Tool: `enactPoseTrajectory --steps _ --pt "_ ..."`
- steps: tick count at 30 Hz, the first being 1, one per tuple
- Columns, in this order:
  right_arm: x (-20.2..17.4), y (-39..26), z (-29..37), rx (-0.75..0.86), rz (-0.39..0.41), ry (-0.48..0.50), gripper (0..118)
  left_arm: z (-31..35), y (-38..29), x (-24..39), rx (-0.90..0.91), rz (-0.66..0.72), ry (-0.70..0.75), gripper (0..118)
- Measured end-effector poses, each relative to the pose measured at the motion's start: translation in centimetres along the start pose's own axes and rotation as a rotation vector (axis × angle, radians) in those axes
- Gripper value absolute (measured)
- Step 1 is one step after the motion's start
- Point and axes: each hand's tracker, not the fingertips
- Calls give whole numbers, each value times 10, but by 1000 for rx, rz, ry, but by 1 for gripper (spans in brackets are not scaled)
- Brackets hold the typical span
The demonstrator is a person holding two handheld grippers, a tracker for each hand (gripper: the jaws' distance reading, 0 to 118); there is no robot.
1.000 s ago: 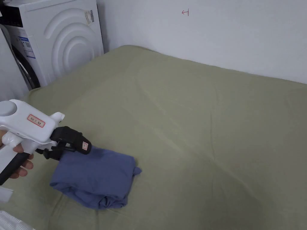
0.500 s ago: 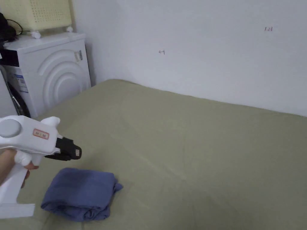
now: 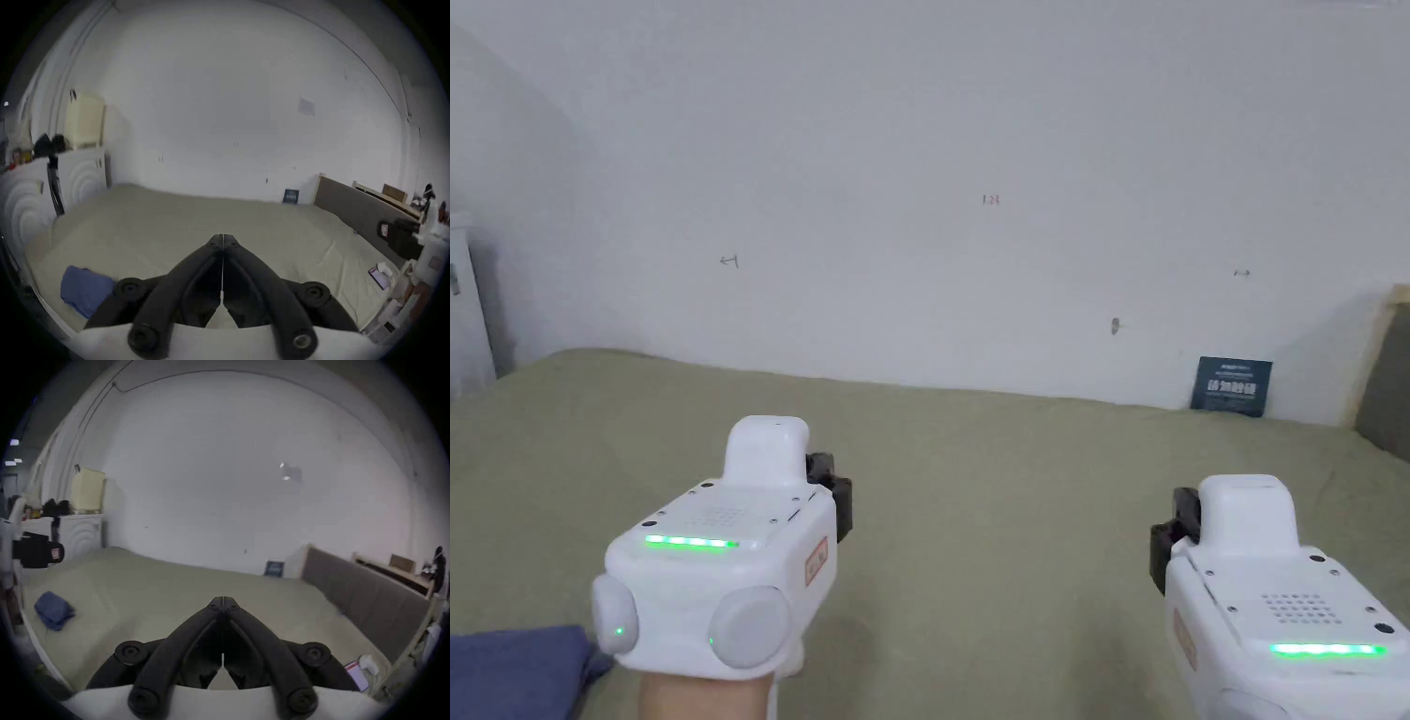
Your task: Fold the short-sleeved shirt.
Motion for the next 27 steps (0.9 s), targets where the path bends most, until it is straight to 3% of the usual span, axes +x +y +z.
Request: enactPoseTrajectory --steps 2,4,7,20,21,22,23,24,27 --pt "6 5 7 -3 -44 36 1 4 -3 18 59 -77 34 0" --pt "8 7 13 1 -36 27 1 5 1 32 60 -171 25 0" --pt "10 8 21 15 -17 19 1 12 8 38 47 -138 -29 0" --pt "15 17 30 38 -30 16 3 20 16 42 69 -130 -4 0" --pt "16 16 30 41 -33 17 15 20 16 42 72 -136 -2 11" --pt "18 16 30 47 -43 22 40 19 16 43 73 -139 0 41" --pt "20 16 31 51 -53 21 66 19 16 45 74 -146 9 86" --pt "23 17 30 53 -69 30 78 18 16 45 64 -151 10 118" --pt "25 16 32 77 -77 24 78 12 9 40 76 -132 7 116"
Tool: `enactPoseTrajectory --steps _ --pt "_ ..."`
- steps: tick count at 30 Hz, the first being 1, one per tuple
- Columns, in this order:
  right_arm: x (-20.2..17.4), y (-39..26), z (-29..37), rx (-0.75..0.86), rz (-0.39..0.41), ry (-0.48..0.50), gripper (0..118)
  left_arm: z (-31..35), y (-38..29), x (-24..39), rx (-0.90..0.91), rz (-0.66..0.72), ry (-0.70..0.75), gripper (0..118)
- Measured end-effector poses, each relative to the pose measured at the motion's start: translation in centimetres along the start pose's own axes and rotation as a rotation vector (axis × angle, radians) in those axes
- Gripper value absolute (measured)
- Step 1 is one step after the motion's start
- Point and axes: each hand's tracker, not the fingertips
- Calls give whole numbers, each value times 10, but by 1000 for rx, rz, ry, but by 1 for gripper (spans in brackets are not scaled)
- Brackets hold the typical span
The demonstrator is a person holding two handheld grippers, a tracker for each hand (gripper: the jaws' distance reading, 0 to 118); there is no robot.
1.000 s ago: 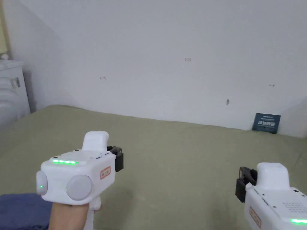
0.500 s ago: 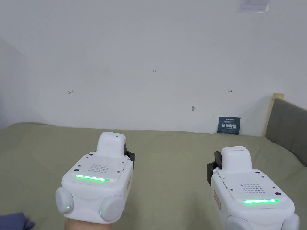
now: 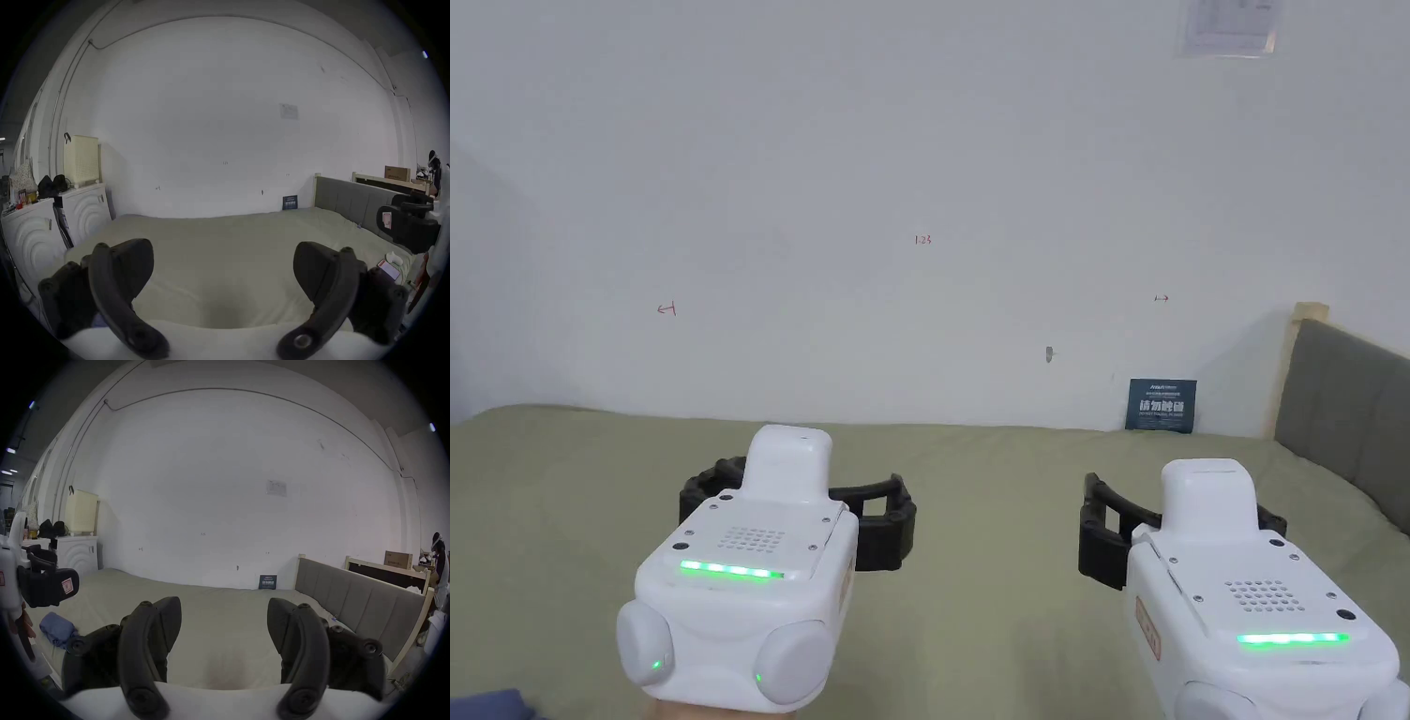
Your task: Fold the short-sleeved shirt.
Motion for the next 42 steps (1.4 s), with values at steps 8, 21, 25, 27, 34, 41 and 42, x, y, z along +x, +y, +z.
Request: enactPoseTrajectory --steps 8,21,25,27,34,41,42 --pt "3 1 0 -13 -5 9 78 10 13 2 15 -27 42 118" --pt "4 11 5 -4 7 6 78 6 19 13 -50 -120 94 118" --pt "6 12 3 -11 8 20 78 13 23 7 -51 -29 -30 118" --pt "6 11 3 -19 8 22 78 13 27 9 -67 -13 10 118" --pt "9 10 5 -21 4 24 78 8 30 13 -90 -91 95 118" --pt "10 10 8 -25 0 37 78 7 30 10 -76 -81 97 118" --pt "10 10 9 -25 0 40 78 8 31 9 -71 -68 74 118"
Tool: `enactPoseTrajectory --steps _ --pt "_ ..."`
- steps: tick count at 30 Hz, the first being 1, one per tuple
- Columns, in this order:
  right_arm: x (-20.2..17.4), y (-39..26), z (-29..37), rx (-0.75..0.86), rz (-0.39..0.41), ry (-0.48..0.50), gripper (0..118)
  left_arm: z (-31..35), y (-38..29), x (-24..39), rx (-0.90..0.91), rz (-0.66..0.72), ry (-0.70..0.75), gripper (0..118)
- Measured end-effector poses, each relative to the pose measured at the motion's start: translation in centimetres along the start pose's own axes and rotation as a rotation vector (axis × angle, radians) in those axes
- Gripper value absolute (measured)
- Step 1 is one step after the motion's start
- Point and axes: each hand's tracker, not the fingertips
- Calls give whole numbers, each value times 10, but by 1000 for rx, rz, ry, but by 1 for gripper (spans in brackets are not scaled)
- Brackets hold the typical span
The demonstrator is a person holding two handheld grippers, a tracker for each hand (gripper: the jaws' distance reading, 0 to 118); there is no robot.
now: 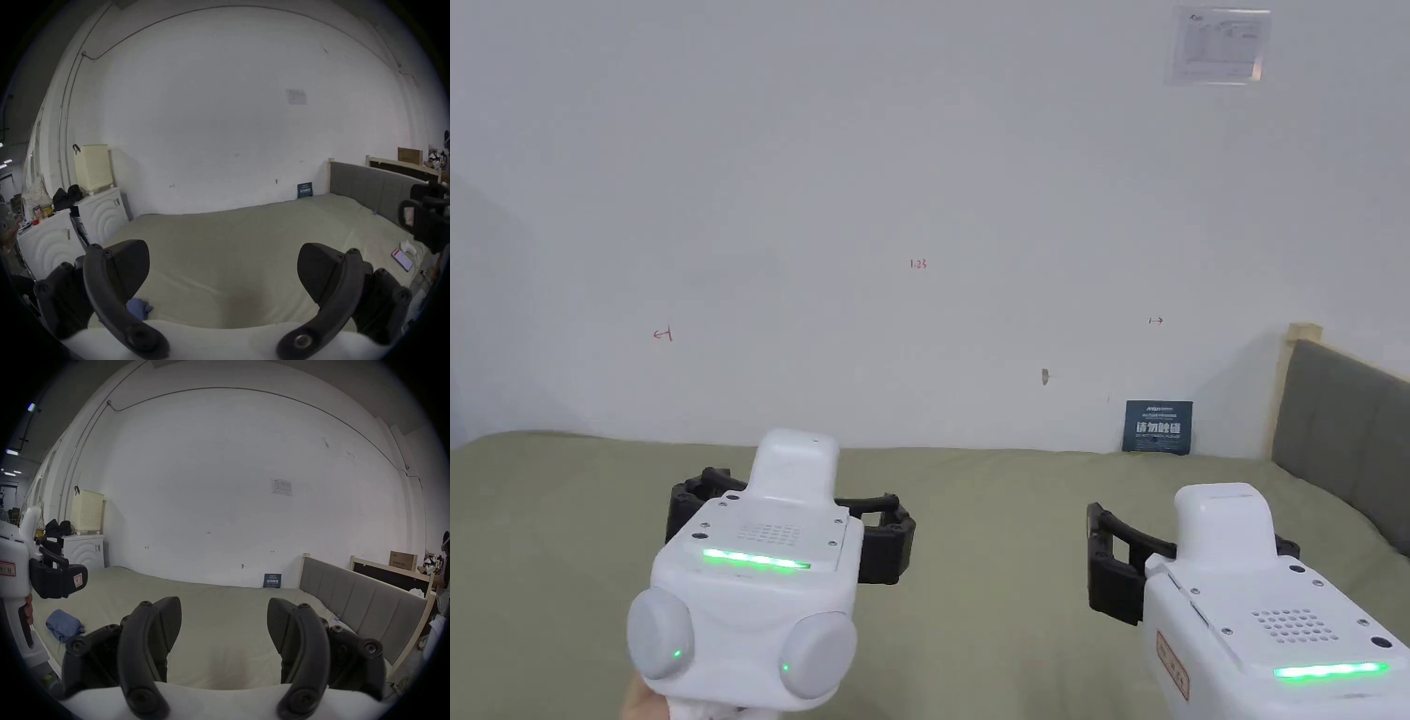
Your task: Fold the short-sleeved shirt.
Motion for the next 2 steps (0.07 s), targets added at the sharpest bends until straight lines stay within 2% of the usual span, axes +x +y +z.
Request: enactPoseTrajectory --steps 2 --pt "1 1 -1 0 1 -4 78 3 8 -2 -45 67 -40 118"
